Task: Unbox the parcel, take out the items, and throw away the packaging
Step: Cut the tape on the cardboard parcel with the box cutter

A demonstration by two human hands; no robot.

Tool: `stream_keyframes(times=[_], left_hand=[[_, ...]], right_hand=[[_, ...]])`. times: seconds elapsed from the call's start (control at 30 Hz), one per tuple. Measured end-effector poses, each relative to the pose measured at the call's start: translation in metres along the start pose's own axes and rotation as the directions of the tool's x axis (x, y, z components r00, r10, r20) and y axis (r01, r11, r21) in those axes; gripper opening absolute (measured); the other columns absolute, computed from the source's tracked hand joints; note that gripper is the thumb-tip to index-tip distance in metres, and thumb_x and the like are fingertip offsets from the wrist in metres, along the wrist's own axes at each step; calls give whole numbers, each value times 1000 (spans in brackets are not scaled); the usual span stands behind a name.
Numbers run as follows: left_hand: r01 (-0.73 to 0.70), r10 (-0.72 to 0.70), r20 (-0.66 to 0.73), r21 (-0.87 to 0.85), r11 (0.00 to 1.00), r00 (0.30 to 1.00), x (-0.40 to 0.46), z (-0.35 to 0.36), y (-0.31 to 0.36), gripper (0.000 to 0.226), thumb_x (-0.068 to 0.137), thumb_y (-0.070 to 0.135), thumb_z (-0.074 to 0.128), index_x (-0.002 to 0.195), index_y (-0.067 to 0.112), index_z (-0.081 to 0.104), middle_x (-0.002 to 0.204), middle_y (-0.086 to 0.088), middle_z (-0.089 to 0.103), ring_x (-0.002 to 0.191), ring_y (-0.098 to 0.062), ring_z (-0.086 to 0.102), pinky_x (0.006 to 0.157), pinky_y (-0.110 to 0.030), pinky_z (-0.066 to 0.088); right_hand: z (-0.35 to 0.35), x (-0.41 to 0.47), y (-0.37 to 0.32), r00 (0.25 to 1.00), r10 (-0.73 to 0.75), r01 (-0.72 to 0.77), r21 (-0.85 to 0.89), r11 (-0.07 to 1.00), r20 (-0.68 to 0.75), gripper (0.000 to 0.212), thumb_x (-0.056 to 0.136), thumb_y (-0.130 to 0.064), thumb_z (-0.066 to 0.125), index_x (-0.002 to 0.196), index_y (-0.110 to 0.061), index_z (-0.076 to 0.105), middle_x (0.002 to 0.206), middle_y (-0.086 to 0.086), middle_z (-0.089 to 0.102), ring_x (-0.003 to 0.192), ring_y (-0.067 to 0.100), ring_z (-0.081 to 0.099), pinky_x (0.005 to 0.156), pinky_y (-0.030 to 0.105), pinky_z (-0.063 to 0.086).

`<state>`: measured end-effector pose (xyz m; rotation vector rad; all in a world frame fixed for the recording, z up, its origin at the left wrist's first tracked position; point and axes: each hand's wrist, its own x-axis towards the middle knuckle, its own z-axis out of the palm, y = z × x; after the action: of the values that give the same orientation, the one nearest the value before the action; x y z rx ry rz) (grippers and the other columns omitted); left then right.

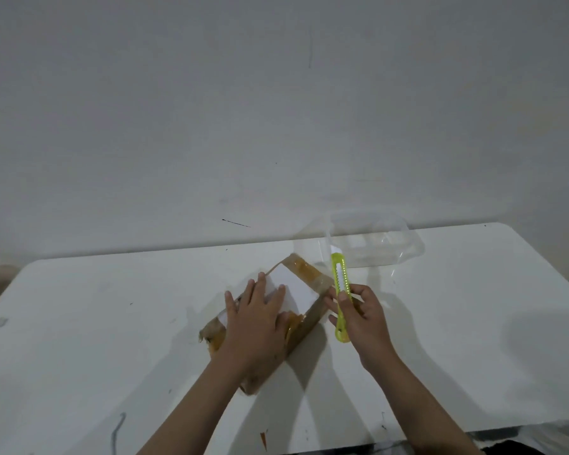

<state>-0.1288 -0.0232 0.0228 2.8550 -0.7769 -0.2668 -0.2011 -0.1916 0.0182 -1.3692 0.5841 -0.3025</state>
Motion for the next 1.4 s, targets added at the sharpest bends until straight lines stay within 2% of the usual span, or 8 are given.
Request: stream_keyframes(times=[0.13, 0.27, 0.4, 0.77, 0.9, 1.0, 1.07, 1.4], left_hand=[[-115, 114, -36, -11, 993, 993, 8, -16, -27, 59, 95, 47, 43, 148, 36, 21, 160, 1, 10, 147, -24, 10, 116, -55, 6], [-350, 349, -31, -144, 926, 937, 17, -9, -53, 66, 88, 61, 41, 148, 41, 22, 158, 12, -6, 145, -9, -1, 114, -37, 17], [-360, 364, -21, -218, 907, 931, 17, -7, -59, 73, 84, 66, 45, 148, 43, 18, 157, 19, -9, 145, -4, -6, 112, -30, 18], [103, -136, -116, -255, 961, 984, 3, -7, -22, 83, 75, 73, 54, 144, 35, 28, 156, 6, 8, 130, -27, 39, 94, -37, 48], [165, -179, -47, -216, 962, 983, 3, -5, -8, 96, 75, 75, 50, 148, 26, 13, 158, -2, -7, 142, -37, 17, 104, -44, 39], [10, -7, 35, -81, 997, 999, 6, -3, -19, 112, 74, 80, 44, 150, 19, -9, 154, -3, -32, 141, -29, -29, 115, -50, -1], [-65, 73, 89, -89, 994, 993, 8, -3, -29, 115, 75, 78, 45, 148, 18, -19, 151, 4, -37, 138, -18, -35, 113, -50, -11], [2, -8, -38, -166, 986, 999, 4, 12, -18, 99, 77, 77, 44, 152, 30, -1, 156, 3, -26, 143, -16, -24, 118, -42, 9]], right_hand=[[6, 10, 1, 1000, 4, -4, -55, 999, 5, 4, 92, -24, 58, 96, -23, 58, 99, 4, 72, 95, 29, 70, 89, 54, 53], [7, 10, 8, 1000, 21, -22, -74, 997, -12, 4, 93, -22, 57, 96, -24, 57, 102, 5, 71, 91, 24, 71, 90, 52, 53], [2, 6, 15, 999, 32, -34, -79, 996, -27, 3, 94, -18, 55, 97, -20, 55, 104, 7, 71, 87, 22, 73, 89, 50, 53], [-8, 2, 13, 999, 22, -24, -36, 999, -46, 5, 95, -15, 52, 100, -12, 54, 105, 3, 71, 82, 18, 74, 83, 37, 54], [-8, 3, 12, 999, 19, -21, -40, 999, -41, 6, 95, -15, 53, 100, -14, 54, 105, 2, 71, 82, 17, 74, 83, 36, 54], [-8, 2, 10, 999, 15, -16, -39, 999, -33, 6, 94, -15, 53, 100, -14, 55, 104, 3, 71, 81, 19, 74, 81, 36, 54], [-7, 1, 9, 999, 18, -19, -37, 999, -27, 4, 94, -13, 54, 98, -14, 56, 99, 6, 72, 76, 23, 74, 77, 38, 56], [-5, 2, 9, 1000, 0, 5, -256, 967, 19, 15, 90, -12, 60, 100, -24, 60, 83, 5, 71, 49, 23, 65, 50, 36, 56]])
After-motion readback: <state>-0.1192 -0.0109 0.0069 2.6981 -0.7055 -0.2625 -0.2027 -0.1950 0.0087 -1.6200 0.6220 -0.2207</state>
